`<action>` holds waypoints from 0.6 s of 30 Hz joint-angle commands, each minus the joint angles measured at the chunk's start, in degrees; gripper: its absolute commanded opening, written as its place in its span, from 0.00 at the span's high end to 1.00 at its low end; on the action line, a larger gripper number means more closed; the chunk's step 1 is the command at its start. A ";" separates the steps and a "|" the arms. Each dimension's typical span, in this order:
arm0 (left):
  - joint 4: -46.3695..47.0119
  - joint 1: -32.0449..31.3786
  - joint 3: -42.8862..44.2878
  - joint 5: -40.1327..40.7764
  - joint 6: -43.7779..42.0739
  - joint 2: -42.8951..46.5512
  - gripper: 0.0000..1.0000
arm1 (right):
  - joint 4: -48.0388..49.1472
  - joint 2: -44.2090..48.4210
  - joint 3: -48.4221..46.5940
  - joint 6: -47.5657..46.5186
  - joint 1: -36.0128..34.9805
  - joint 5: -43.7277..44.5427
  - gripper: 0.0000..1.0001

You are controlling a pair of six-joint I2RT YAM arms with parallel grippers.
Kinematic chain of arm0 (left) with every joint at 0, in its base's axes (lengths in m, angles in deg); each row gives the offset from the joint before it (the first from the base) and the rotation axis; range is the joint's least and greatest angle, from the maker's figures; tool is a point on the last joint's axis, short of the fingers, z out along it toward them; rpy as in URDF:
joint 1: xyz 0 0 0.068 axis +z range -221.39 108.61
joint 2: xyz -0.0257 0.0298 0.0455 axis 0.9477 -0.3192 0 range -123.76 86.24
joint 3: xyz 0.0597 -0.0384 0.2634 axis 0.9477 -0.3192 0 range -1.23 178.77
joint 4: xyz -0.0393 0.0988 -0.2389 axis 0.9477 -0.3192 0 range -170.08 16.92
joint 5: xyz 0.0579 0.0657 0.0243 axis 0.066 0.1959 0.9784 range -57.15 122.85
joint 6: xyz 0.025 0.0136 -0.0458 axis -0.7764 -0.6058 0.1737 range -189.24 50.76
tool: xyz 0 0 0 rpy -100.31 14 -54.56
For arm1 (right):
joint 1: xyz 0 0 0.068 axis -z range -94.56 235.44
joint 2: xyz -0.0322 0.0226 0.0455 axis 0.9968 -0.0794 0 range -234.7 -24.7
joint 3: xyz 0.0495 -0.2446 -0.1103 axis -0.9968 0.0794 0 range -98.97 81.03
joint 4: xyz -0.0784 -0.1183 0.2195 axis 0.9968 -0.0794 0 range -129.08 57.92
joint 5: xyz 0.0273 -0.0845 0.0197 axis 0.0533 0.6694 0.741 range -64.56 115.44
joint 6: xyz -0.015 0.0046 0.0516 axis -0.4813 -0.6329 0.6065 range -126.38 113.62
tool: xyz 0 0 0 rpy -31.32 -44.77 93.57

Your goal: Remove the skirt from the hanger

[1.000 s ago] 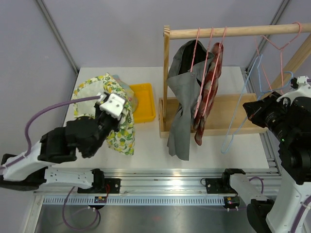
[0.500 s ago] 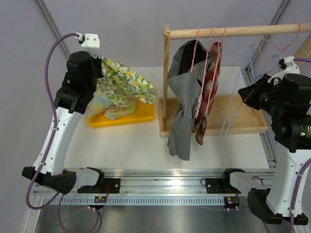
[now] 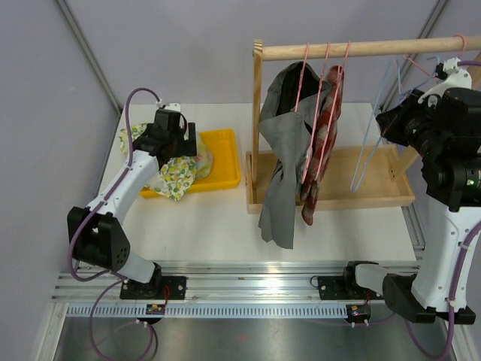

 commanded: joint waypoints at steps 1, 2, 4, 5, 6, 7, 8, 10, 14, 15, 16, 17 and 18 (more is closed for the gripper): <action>0.05 0.15 -0.96 -1.99 5.82 6.71 0.01 | 4.24 -4.35 -7.59 -3.26 -0.33 0.57 1.00; 0.75 0.15 -2.01 -2.26 5.48 8.38 0.01 | 4.06 -6.89 -10.65 -3.26 -0.33 0.48 1.00; 0.94 0.15 -3.86 -2.00 4.16 11.37 0.01 | 4.50 -9.19 -12.78 -3.44 -0.33 -0.92 1.00; 0.76 0.15 -4.22 -1.65 3.72 12.08 0.01 | 4.59 -11.55 -14.53 -3.35 -0.33 -1.28 1.00; 0.85 0.15 -4.66 -0.86 2.93 12.69 0.01 | 4.67 -12.79 -15.42 -3.26 -0.33 -1.37 1.00; 0.85 0.15 -5.27 -0.51 2.57 13.66 0.01 | 5.11 -13.85 -16.12 -3.09 -0.33 -1.98 1.00; 1.20 0.15 -5.63 -0.24 2.31 14.02 0.01 | 5.55 -15.51 -16.48 -2.83 -0.33 -2.51 1.00; 1.72 0.15 -6.33 -0.32 2.04 14.54 0.01 | 5.99 -17.02 -16.39 -2.56 -0.25 -2.95 1.00; 1.64 0.15 -6.25 -1.90 2.31 14.46 0.01 | 8.27 -18.25 -11.22 -2.74 -0.16 -2.43 1.00; 1.73 0.15 -6.24 -2.34 2.48 14.63 0.01 | 8.63 -18.16 -10.25 -2.74 0.19 -2.34 1.00; 1.82 0.15 -6.24 -2.52 2.48 14.63 0.01 | 9.24 -18.16 -8.33 -2.74 0.37 -2.34 1.00; 1.82 0.24 -6.24 -2.61 2.40 14.90 0.01 | 9.59 -17.82 -7.44 -2.74 0.54 -2.42 1.00; 1.90 0.24 -6.33 -2.44 2.31 14.99 0.01 | 9.86 -17.55 -6.56 -2.74 0.98 -2.34 1.00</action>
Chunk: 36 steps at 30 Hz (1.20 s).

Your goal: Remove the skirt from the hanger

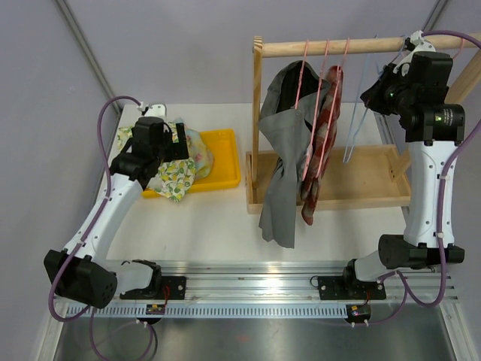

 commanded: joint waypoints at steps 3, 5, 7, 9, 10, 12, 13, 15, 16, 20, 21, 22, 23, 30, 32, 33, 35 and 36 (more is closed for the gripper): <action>2.47 0.24 -0.43 -1.34 -0.36 0.96 0.01 | 3.85 2.76 4.34 -0.64 1.51 0.33 1.00; 2.47 0.24 -0.52 -1.52 -0.27 0.96 0.01 | 3.85 4.77 7.15 -0.64 1.95 1.03 1.00; 2.47 0.24 -0.43 -1.87 -0.27 0.96 0.01 | 3.76 6.79 10.05 -0.73 2.74 2.53 1.00; 2.56 0.24 -0.61 -2.13 -0.10 0.96 0.01 | 2.46 7.86 11.20 -0.29 3.27 5.24 0.83; 2.65 0.24 -0.61 -2.13 -0.10 1.04 0.01 | 2.01 8.64 11.64 -0.29 3.79 7.17 0.61; 2.82 0.24 -0.69 -2.40 0.08 1.22 0.01 | 1.74 9.79 11.91 -0.20 3.97 11.03 0.01; 2.82 0.24 -0.78 -2.49 0.08 1.22 0.01 | 1.57 10.75 11.30 -0.02 3.97 12.71 0.00; 2.91 0.24 -0.96 -2.66 0.17 1.40 0.01 | 0.69 11.46 8.68 0.06 3.97 17.27 0.01; 2.91 0.24 -1.13 -2.57 0.17 1.48 0.01 | 0.43 11.90 7.44 0.24 3.97 18.25 0.01; 3.00 0.24 -1.14 -2.75 0.17 1.57 0.01 | -0.98 13.22 0.59 1.47 3.97 16.00 0.01; 3.09 0.24 -1.22 -2.84 0.17 1.57 0.01 | -1.16 13.48 -1.78 1.82 3.89 11.28 0.00; 3.09 0.24 -1.22 -3.01 0.17 1.57 0.01 | -1.33 13.57 -2.93 2.69 3.89 8.36 0.00; 3.26 0.24 -1.22 -3.27 0.17 1.66 0.01 | -1.60 13.49 -4.07 3.22 3.97 5.81 0.00; 0.38 -1.69 0.61 -1.00 0.69 2.53 0.01 | 8.14 14.37 2.49 9.81 3.80 -27.84 0.05; -0.69 -1.70 0.80 -1.96 1.22 3.67 0.01 | 8.95 13.75 4.08 10.70 1.87 -28.85 0.09; -1.13 -1.70 0.02 -1.96 1.31 5.68 0.01 | 8.95 13.58 5.31 10.18 1.08 -27.28 0.10; -1.22 -1.70 -1.39 -1.78 0.70 7.80 0.01 | 9.03 13.14 6.63 9.12 -0.24 -26.30 0.11; -1.48 -1.70 -2.01 -1.43 0.43 8.77 0.01 | 9.12 12.96 7.77 8.86 -0.51 -26.04 0.12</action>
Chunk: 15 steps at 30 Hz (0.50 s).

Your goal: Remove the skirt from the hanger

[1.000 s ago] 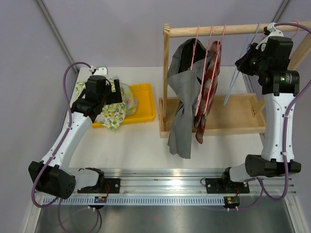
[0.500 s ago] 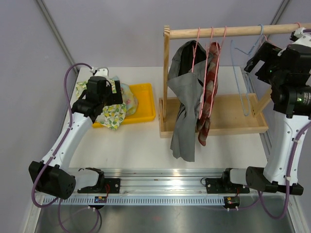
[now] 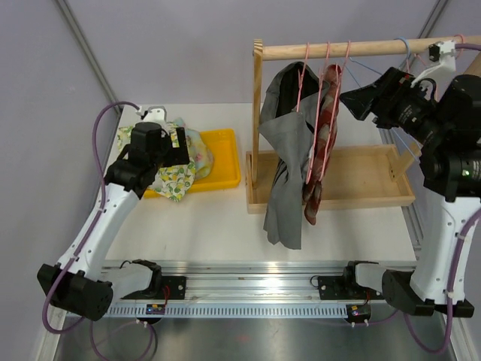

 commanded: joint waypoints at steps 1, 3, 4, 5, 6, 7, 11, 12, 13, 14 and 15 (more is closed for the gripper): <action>0.09 -0.08 -2.12 0.51 -0.29 6.98 0.01 | 2.35 -2.38 3.25 0.35 -1.49 -3.70 0.13; 0.35 -0.17 -3.62 0.86 -1.34 8.57 0.01 | 3.31 -2.21 5.70 0.26 -1.76 -2.56 0.14; 0.35 -0.08 -5.19 0.95 -1.52 9.88 0.01 | 3.75 -1.95 6.50 0.18 -1.76 -2.29 0.14; 0.44 -0.08 -5.90 1.30 -1.96 10.33 0.01 | 4.19 -1.86 7.29 0.26 -3.32 -2.11 0.16; 0.62 -0.08 -6.61 1.57 -2.05 10.77 0.01 | 5.24 -1.60 9.04 0.44 -3.34 -1.68 0.17; 0.71 -0.08 -7.22 1.66 -2.05 11.47 0.01 | 5.42 -1.59 9.58 0.53 -3.60 -1.50 0.23; 1.93 -0.08 -10.56 1.48 -1.79 12.70 0.01 | 6.91 -1.33 12.66 0.53 -4.13 -0.80 0.32; 2.72 -0.08 -11.00 1.48 -1.61 12.88 0.01 | 7.62 -1.24 13.88 0.61 -4.39 -0.79 0.36; 3.08 -0.08 -11.44 1.39 -1.52 13.06 0.01 | 7.62 -1.33 14.15 0.61 -4.39 -0.62 0.40; 3.51 0.01 -11.88 1.13 -1.35 13.24 0.01 | 7.62 -1.33 14.42 0.53 -4.48 -0.36 0.52; 3.95 0.01 -12.32 0.87 -1.26 13.15 0.01 | 7.62 -1.24 14.77 0.53 -4.48 -0.18 0.59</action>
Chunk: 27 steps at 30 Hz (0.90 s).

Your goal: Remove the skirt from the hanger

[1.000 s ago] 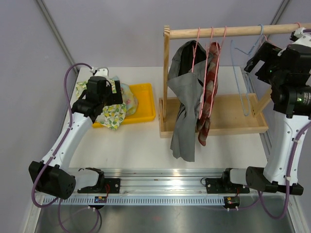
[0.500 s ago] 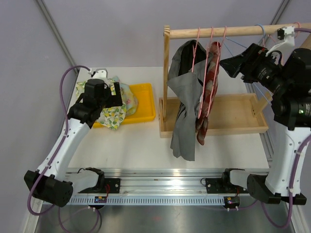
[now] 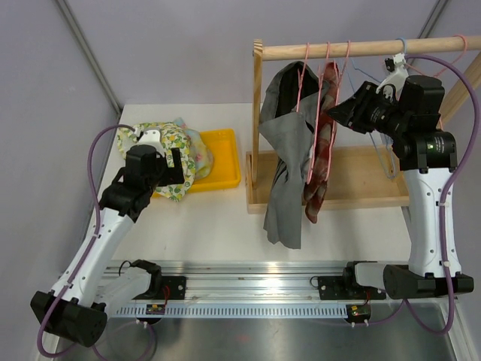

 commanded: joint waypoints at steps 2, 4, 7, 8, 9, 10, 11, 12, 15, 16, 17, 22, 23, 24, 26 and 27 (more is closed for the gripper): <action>3.67 0.01 -0.70 -0.36 0.03 0.91 0.01 | 3.32 1.69 0.52 -0.30 -0.68 1.22 0.75; 3.67 0.01 -0.35 -0.54 -0.05 0.56 0.01 | 2.09 1.60 -0.09 -1.27 -0.68 2.01 0.87; 3.33 0.01 0.79 -0.10 -0.41 0.82 0.01 | 0.07 1.86 -1.67 -2.15 -0.59 4.12 1.00; 2.54 0.01 1.49 -0.10 -0.49 0.91 0.01 | -0.81 1.86 -2.28 -2.41 -0.68 4.73 1.00; 2.18 -0.08 2.19 -0.10 -0.67 0.99 0.01 | -1.51 1.78 -4.38 -2.85 -0.68 5.18 1.00; 1.66 -0.08 4.55 -0.18 -0.76 1.34 0.01 | -2.39 1.34 -5.79 -2.94 -0.68 5.61 1.00; 1.13 -0.17 5.88 -0.44 -1.02 1.35 0.01 | -3.44 0.90 -7.46 -3.38 -0.68 6.40 1.00; -0.09 -0.51 7.89 -0.45 -1.20 1.09 0.01 | -5.37 0.64 -11.39 -3.90 -0.68 7.02 1.00; -3.86 -3.22 17.73 0.43 -2.77 -1.02 0.01 | -9.06 -0.86 -19.30 -4.70 -0.68 8.78 1.00; -5.02 -4.55 20.63 1.30 -3.21 -1.98 0.01 | -9.95 -1.38 -21.08 -4.70 -0.68 8.96 1.00; -6.33 -6.13 27.44 3.40 -4.18 -4.43 0.01 | -10.65 -1.56 -22.58 -4.70 -0.68 9.05 1.00; -13.28 -20.18 47.61 7.46 -6.64 -12.09 0.01 | -13.65 0.97 -25.76 -3.30 -0.59 8.87 1.00; -13.90 -22.47 50.34 7.03 -6.91 -13.14 0.01 | -13.91 1.77 -25.24 -2.95 -0.68 8.78 1.00; -14.69 -26.49 55.50 6.33 -7.00 -15.16 0.01 | -14.09 2.73 -23.66 -2.25 -0.59 8.78 1.00; -14.00 -29.60 58.53 -0.22 -6.65 -16.58 0.01 | -13.22 6.24 -21.37 -1.28 -0.68 7.04 1.00; -12.69 -32.92 58.54 -3.06 -6.56 -16.67 0.01 | -12.69 7.65 -18.58 -0.23 -0.68 6.33 1.00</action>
